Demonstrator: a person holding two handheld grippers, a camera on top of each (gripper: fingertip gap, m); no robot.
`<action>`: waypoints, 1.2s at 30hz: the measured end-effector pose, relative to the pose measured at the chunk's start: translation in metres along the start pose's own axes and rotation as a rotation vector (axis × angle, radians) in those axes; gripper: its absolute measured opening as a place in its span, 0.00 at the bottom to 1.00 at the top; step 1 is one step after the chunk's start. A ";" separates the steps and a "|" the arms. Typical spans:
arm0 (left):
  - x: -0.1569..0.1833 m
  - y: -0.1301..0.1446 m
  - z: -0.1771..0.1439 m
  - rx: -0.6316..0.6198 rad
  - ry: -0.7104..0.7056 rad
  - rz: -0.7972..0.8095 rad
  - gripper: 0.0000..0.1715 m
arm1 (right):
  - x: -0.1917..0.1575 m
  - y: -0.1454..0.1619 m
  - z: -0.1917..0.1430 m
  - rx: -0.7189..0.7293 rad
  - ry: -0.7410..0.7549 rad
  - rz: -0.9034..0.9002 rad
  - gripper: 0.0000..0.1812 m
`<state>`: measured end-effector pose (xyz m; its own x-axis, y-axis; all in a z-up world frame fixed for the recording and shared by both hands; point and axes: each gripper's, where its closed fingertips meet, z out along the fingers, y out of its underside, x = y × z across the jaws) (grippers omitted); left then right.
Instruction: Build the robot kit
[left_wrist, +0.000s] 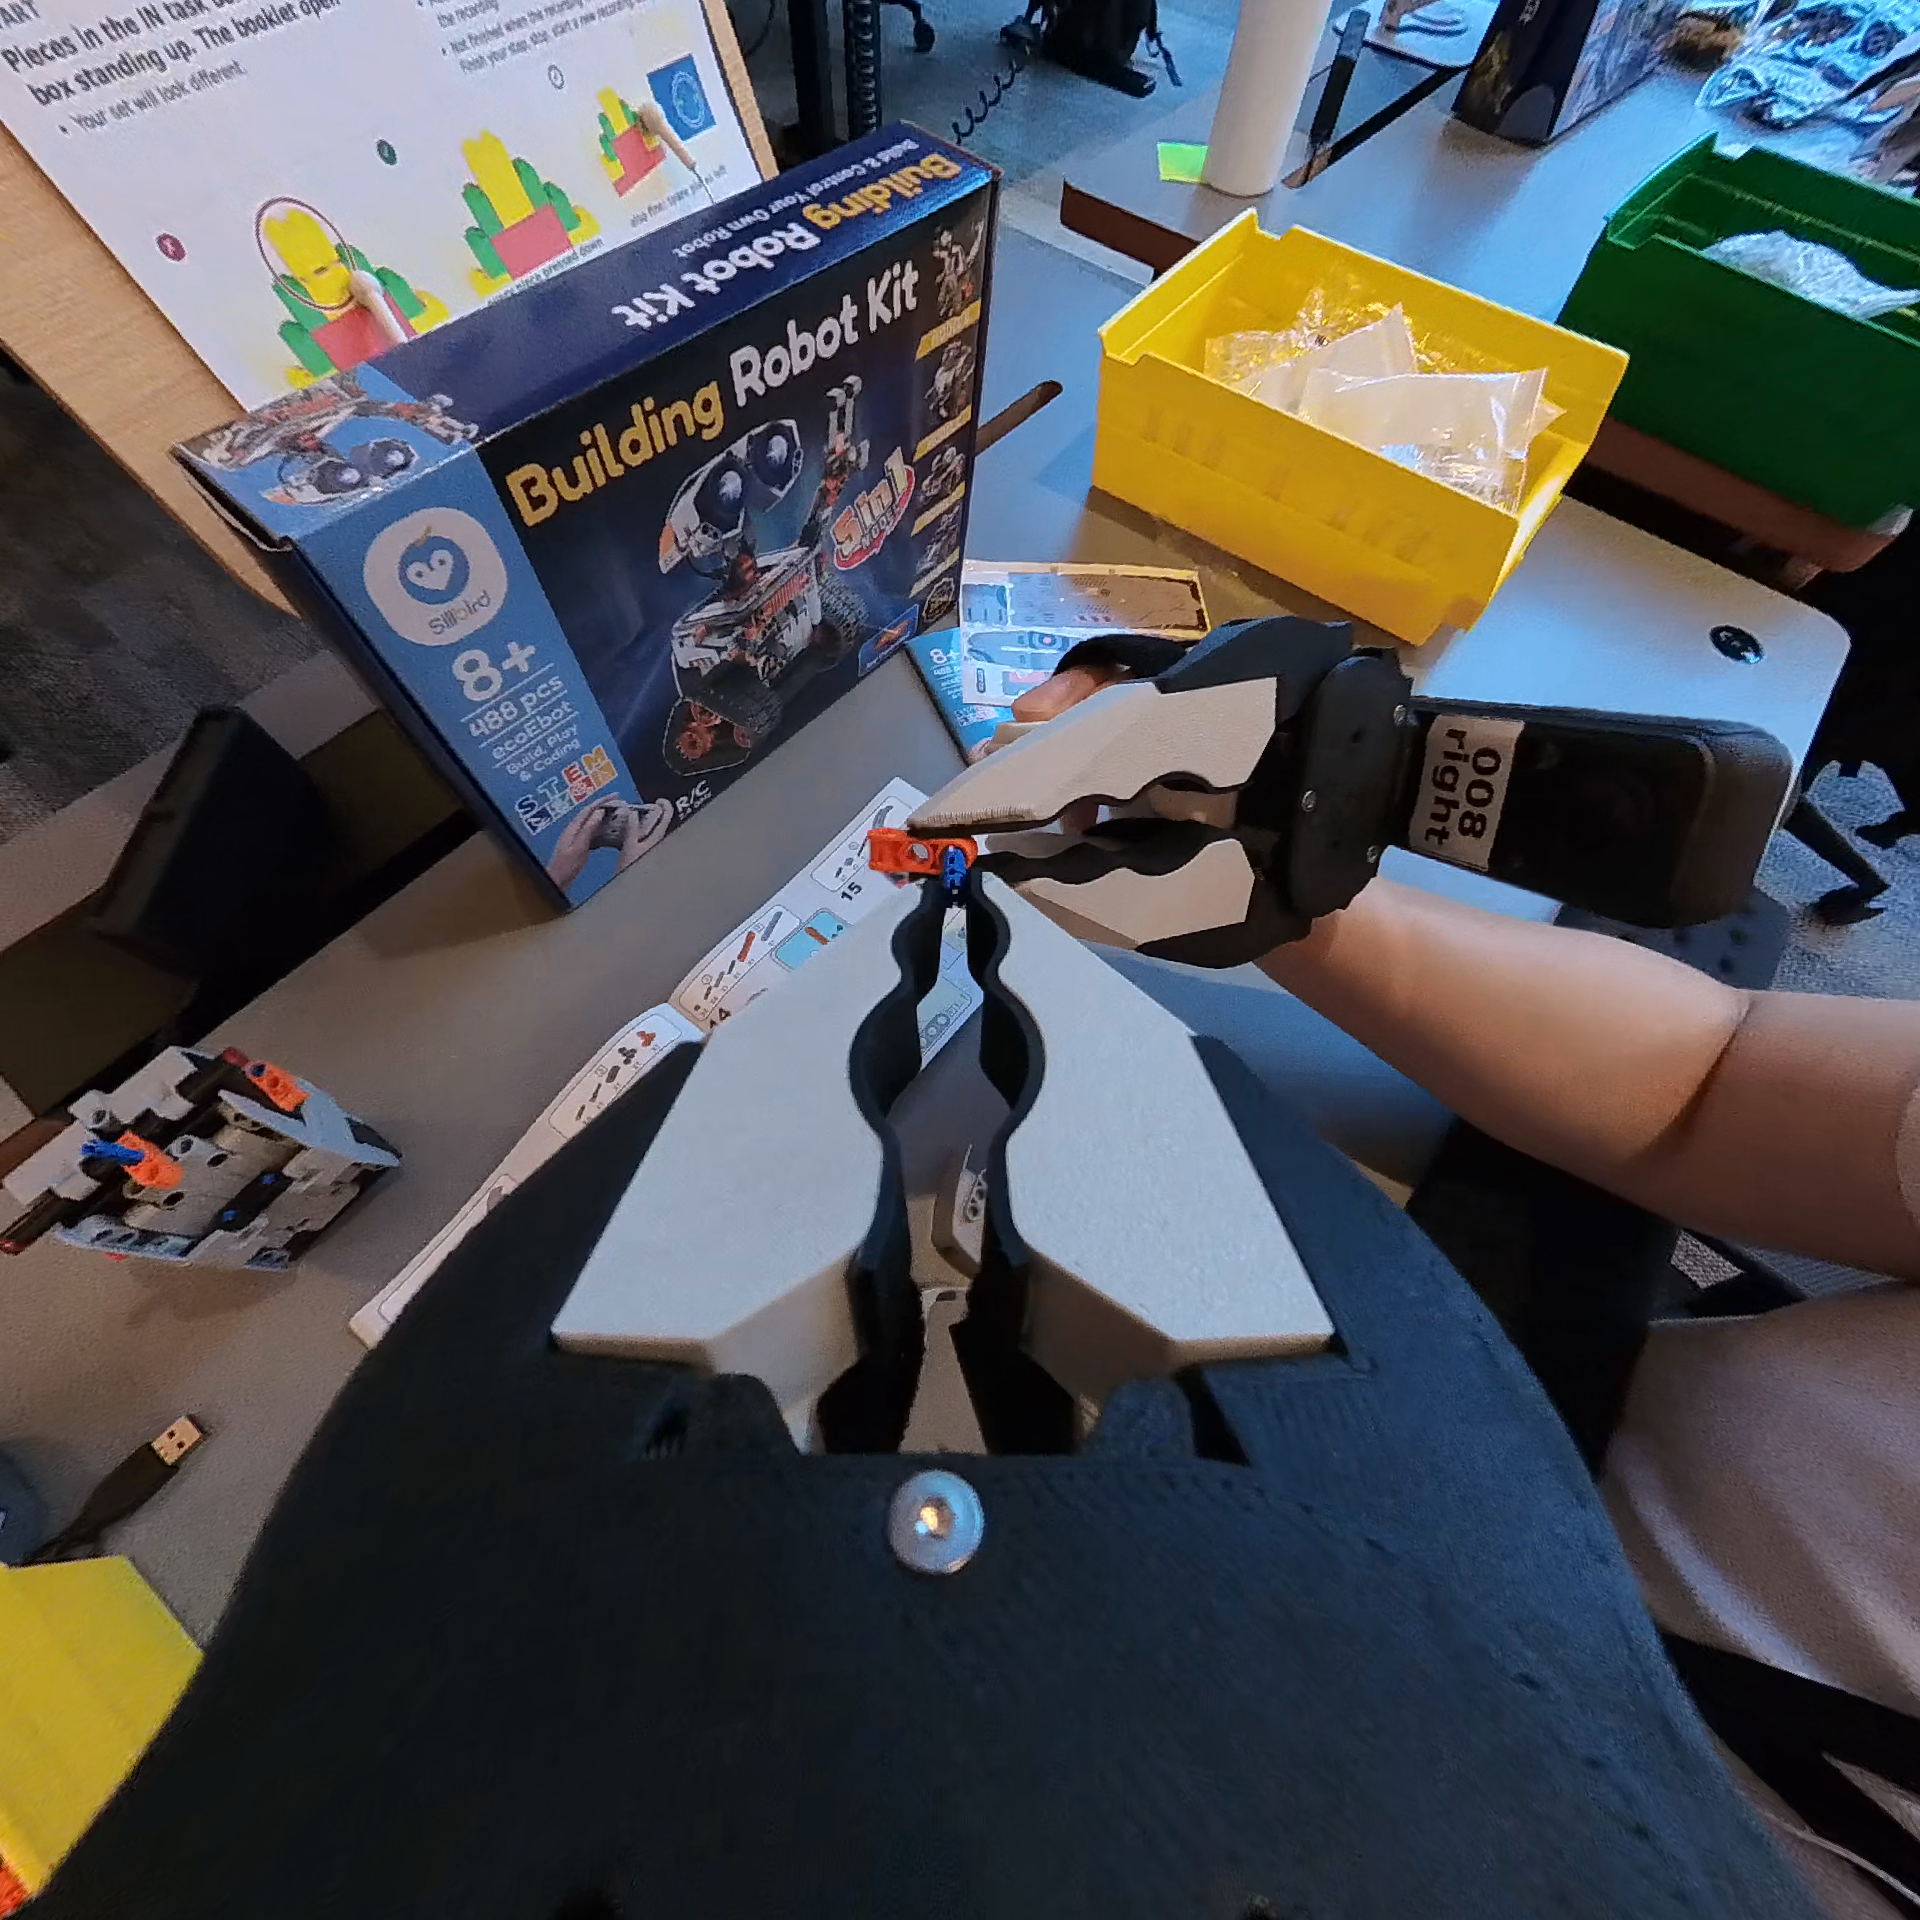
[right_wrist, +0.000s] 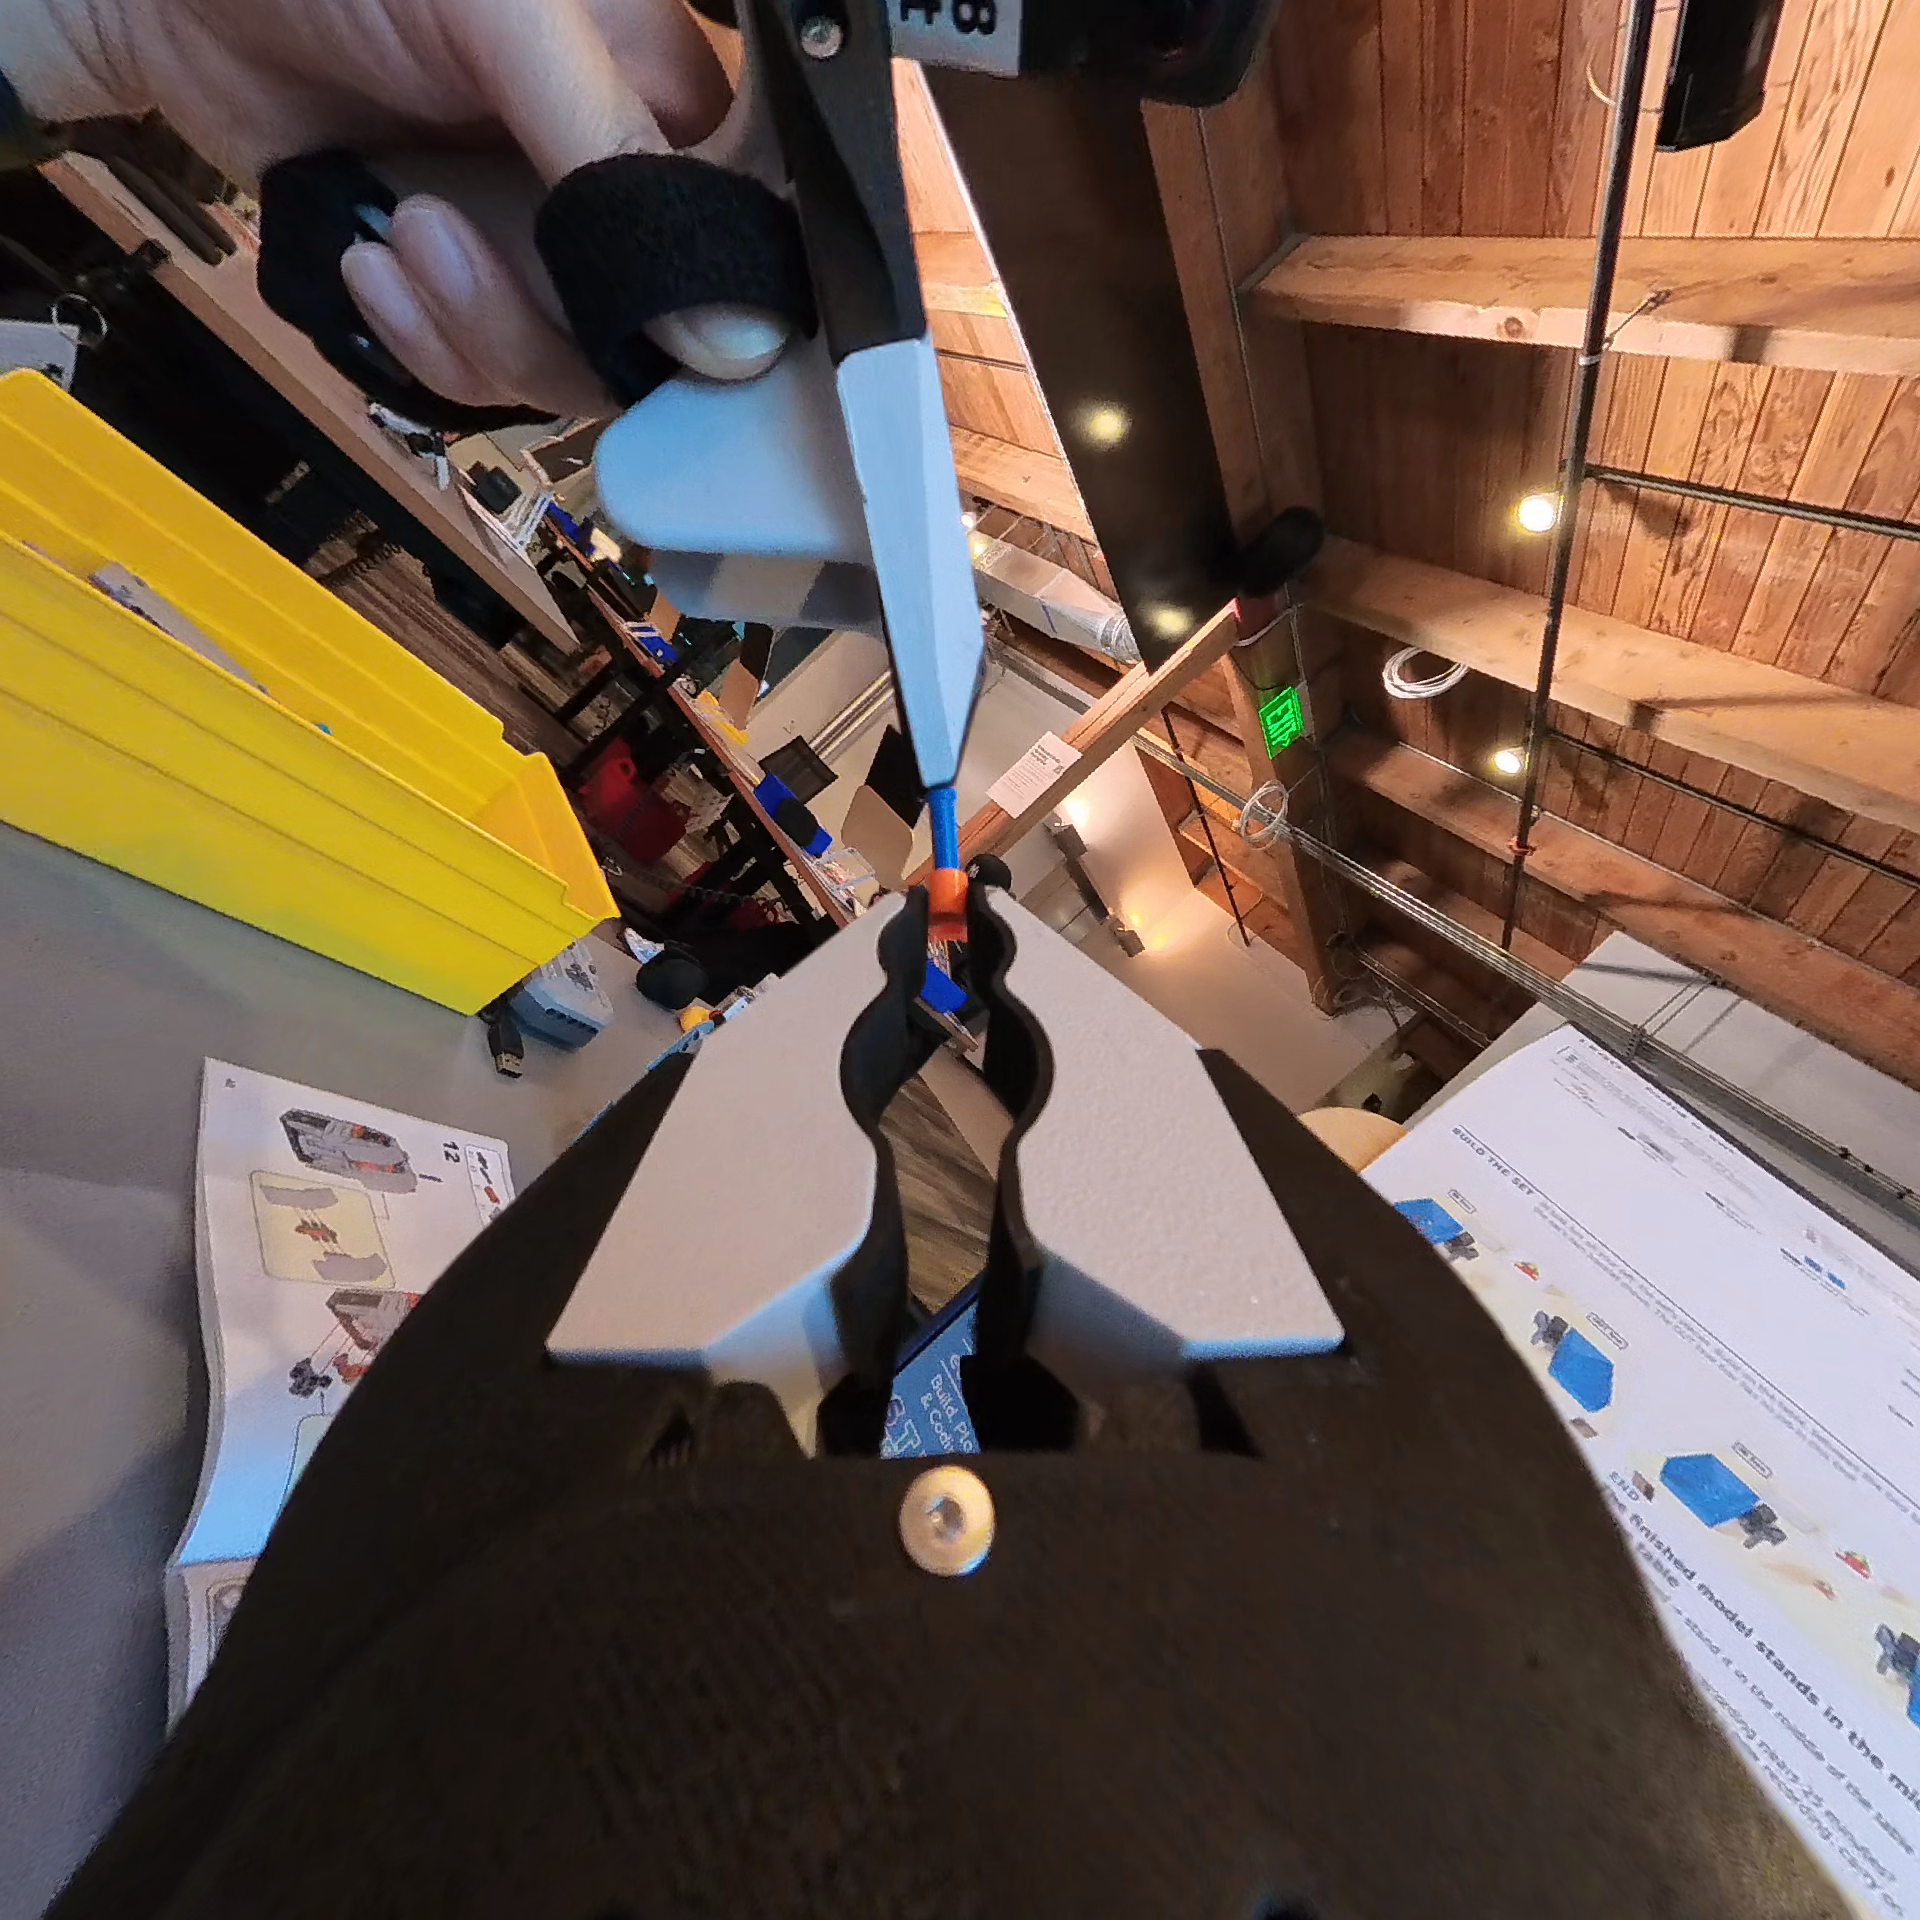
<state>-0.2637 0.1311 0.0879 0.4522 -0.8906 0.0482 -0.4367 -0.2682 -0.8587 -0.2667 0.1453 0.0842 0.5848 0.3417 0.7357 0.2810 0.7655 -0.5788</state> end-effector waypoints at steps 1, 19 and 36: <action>0.000 0.001 0.001 -0.004 0.000 -0.001 0.02 | 0.000 0.001 0.000 -0.006 -0.005 -0.002 0.03; 0.007 -0.003 0.005 0.079 0.438 -0.196 0.01 | 0.011 -0.002 0.011 -0.306 -0.201 0.149 0.03; -0.008 0.060 0.029 -0.257 0.301 -0.060 0.01 | -0.044 0.036 -0.050 -0.583 -0.696 0.262 0.04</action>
<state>-0.2710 0.1326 0.0217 0.2517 -0.9281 0.2742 -0.6143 -0.3722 -0.6958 -0.2442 0.1307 0.0140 0.1505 0.8572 0.4926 0.6515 0.2888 -0.7016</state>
